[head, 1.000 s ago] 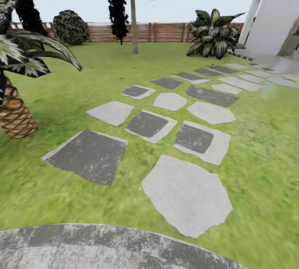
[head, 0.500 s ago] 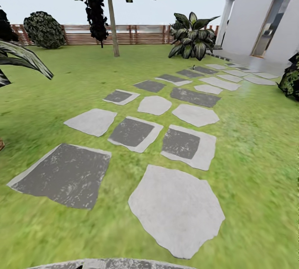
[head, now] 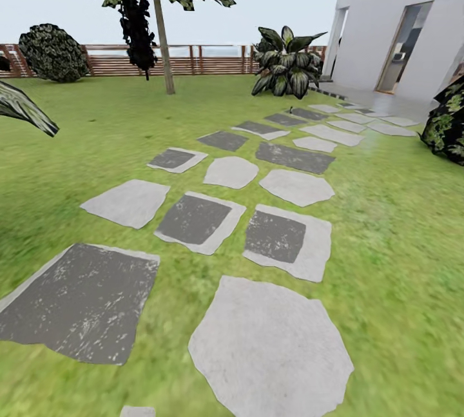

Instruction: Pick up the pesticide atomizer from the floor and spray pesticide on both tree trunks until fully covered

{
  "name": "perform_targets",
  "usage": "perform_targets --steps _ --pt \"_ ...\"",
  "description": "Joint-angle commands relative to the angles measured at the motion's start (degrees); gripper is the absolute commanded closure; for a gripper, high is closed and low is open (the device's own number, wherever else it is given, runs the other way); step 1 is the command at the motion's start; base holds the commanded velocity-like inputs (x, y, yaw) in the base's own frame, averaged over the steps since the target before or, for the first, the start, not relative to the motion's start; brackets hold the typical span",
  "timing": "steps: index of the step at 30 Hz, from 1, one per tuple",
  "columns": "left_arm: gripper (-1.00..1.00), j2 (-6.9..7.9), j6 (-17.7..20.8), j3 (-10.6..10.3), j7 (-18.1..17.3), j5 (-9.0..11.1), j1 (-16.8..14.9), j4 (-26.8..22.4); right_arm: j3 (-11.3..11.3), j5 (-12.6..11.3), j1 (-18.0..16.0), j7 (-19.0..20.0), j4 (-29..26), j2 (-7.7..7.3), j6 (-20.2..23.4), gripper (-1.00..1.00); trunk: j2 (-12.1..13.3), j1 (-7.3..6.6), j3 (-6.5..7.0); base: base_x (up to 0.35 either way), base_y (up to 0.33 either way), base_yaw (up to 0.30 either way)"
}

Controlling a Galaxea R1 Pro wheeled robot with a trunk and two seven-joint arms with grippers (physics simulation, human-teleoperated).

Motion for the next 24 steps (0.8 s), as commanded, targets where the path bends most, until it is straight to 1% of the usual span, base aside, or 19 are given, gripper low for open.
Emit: perform_targets --steps 1,3,4,6,8,15,19,21,24 --pt "-1.0 0.0 0.0 0.0 0.0 -0.1 0.0 0.0 0.0 0.0 0.0 0.0 0.0 0.0 -0.1 -1.0 0.0 0.0 0.09 0.339 0.0 -0.002" --pt "-1.0 -0.03 0.0 0.0 0.0 -0.1 0.0 -0.1 0.0 -0.1 0.0 0.0 -0.4 0.06 -1.1 -1.0 0.0 0.0 0.18 0.339 0.0 -0.001" --pt "-1.0 -0.35 0.0 -0.2 -0.1 -0.1 -0.2 -0.7 0.1 -0.1 -0.1 0.0 -0.7 0.2 -4.5 -1.0 0.0 0.0 0.19 0.339 0.0 0.0" --pt "-1.0 -0.59 -0.1 -0.2 -0.2 -0.2 -0.3 -0.9 0.1 -0.1 -0.1 0.0 -0.9 0.29 -7.4 -1.0 0.0 0.0 0.21 0.339 0.0 0.0" --pt "-1.0 -0.49 -0.2 -0.3 -0.2 -0.1 -0.2 -1.0 0.1 -0.1 -0.1 0.0 -1.6 0.33 -9.1 -1.0 0.0 0.0 0.21 0.339 0.0 0.0" --pt "-1.0 0.16 -0.4 0.0 0.2 0.0 0.0 -0.5 -0.2 -0.2 -0.1 -0.1 -1.6 0.25 -10.1 -1.0 0.0 0.0 0.22 0.339 0.0 0.0" --pt "-1.0 1.32 -0.4 0.1 0.4 0.0 0.0 -0.3 -0.2 -0.1 -0.1 -0.1 -1.6 0.12 -10.1 -1.0 0.0 0.0 0.22 0.339 0.0 0.0" --pt "-1.0 1.66 -0.4 0.1 0.4 0.1 0.0 -0.2 -0.2 -0.1 -0.1 -0.1 -1.5 0.11 -10.1 -1.0 0.0 0.0 0.22 0.339 0.0 0.0" --pt "-1.0 1.73 -0.4 0.0 0.4 0.1 0.0 -0.2 -0.2 -0.1 -0.1 -0.1 -1.5 0.14 -10.1 -1.0 0.0 0.0 0.22 0.339 0.0 0.0"
